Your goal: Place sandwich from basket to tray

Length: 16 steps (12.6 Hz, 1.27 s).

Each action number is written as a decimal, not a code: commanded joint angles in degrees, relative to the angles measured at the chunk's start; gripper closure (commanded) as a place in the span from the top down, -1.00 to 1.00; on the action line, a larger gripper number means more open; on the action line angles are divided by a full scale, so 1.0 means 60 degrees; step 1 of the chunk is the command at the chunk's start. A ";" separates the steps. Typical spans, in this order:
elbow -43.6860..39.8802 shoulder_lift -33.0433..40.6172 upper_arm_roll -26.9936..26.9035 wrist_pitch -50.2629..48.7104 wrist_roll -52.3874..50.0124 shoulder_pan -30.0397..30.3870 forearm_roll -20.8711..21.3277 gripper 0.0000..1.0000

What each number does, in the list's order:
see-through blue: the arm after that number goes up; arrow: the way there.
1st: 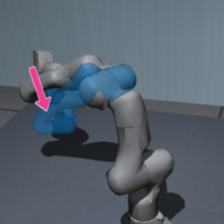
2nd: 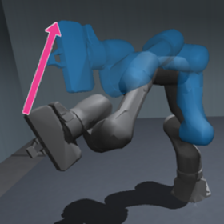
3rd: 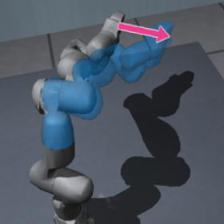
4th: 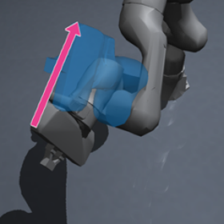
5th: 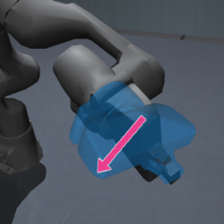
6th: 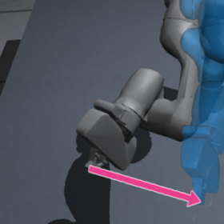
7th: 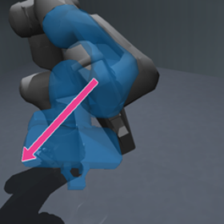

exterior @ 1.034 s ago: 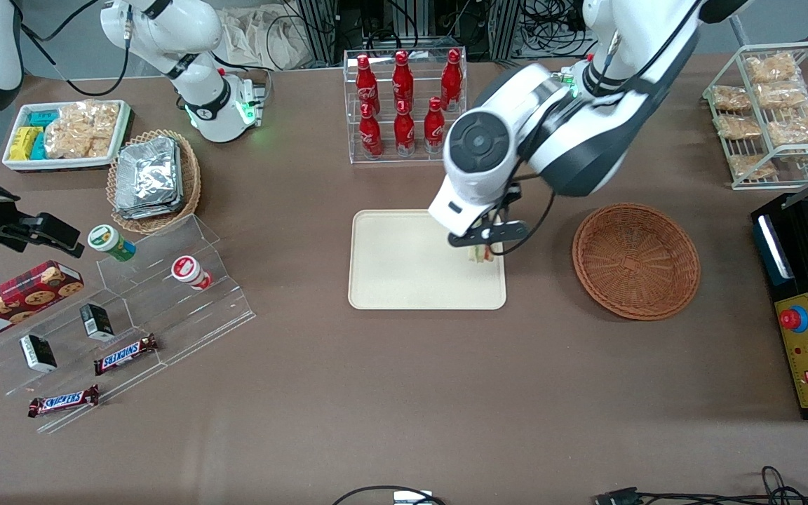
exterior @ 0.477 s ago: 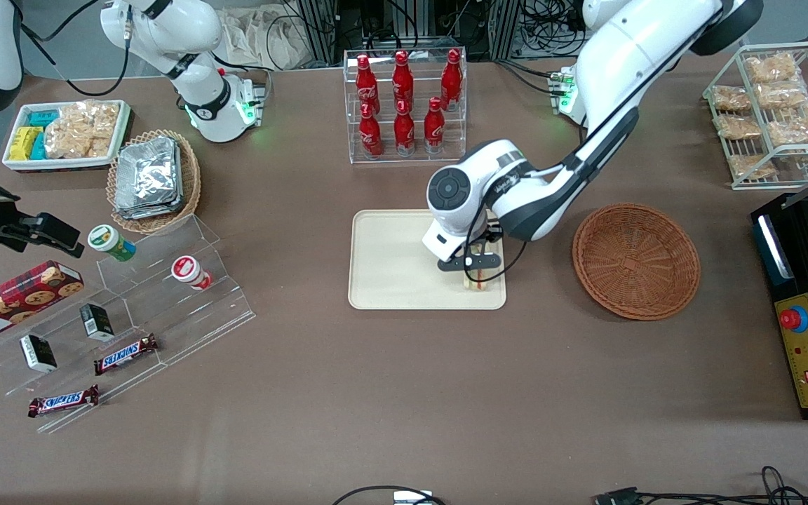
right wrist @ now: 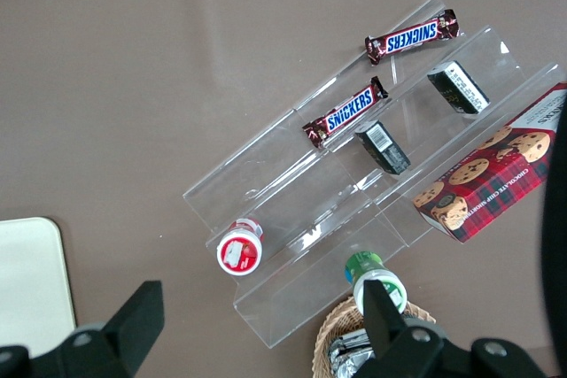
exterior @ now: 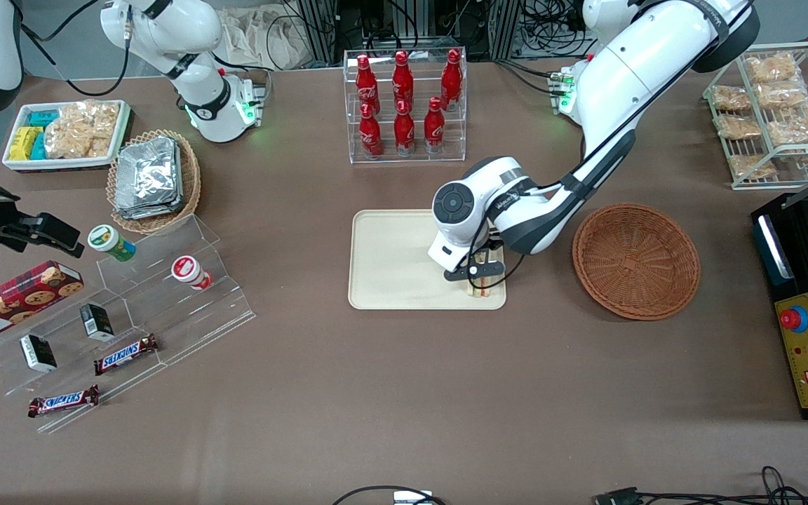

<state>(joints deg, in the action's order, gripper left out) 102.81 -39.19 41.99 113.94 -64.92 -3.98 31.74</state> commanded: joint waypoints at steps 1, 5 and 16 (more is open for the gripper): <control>-0.0011 0.0173 0.0149 -0.0077 -0.0414 0.0150 0.0057 1.00; -0.0726 0.1414 0.0193 -0.1728 0.0210 0.0456 -0.1051 1.00; 0.0132 0.7173 -0.5589 -0.3654 0.7757 0.1044 -0.4615 1.00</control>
<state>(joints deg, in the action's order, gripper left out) 98.37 -0.24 11.71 90.19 -20.84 2.82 5.81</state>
